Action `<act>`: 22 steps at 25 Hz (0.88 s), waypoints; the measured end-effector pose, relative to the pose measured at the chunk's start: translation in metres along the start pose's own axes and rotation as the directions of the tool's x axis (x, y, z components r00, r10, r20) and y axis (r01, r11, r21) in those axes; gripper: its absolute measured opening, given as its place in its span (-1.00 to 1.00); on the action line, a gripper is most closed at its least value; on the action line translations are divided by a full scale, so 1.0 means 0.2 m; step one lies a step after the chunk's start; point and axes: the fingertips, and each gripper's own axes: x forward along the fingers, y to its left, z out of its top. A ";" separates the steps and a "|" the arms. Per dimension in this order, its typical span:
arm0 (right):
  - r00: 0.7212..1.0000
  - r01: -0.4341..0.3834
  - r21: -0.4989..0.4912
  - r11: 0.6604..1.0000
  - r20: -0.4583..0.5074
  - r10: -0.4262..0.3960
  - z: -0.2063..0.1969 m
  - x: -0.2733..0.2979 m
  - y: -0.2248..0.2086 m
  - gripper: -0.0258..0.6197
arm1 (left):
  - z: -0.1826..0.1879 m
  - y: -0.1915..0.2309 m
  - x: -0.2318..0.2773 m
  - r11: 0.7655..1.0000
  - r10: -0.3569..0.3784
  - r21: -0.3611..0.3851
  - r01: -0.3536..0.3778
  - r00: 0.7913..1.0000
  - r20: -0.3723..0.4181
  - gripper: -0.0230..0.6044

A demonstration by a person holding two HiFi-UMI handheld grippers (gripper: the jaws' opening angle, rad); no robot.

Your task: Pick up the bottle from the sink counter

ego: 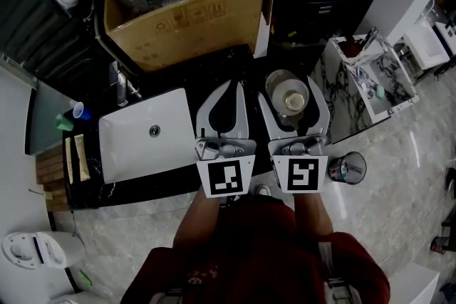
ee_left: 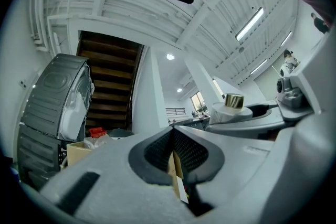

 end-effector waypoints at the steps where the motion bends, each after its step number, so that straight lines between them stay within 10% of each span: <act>1: 1.000 0.002 0.001 1.000 0.000 -0.002 0.00 0.00 0.00 0.12 | 0.00 0.00 0.00 1.000 -0.002 0.000 0.002 1.000 0.000 -0.92; 22: 1.000 0.006 -0.021 1.000 -0.010 -0.006 0.01 -0.02 0.01 0.12 | 0.02 -0.01 -0.02 1.000 -0.019 0.018 0.019 1.000 0.004 -0.92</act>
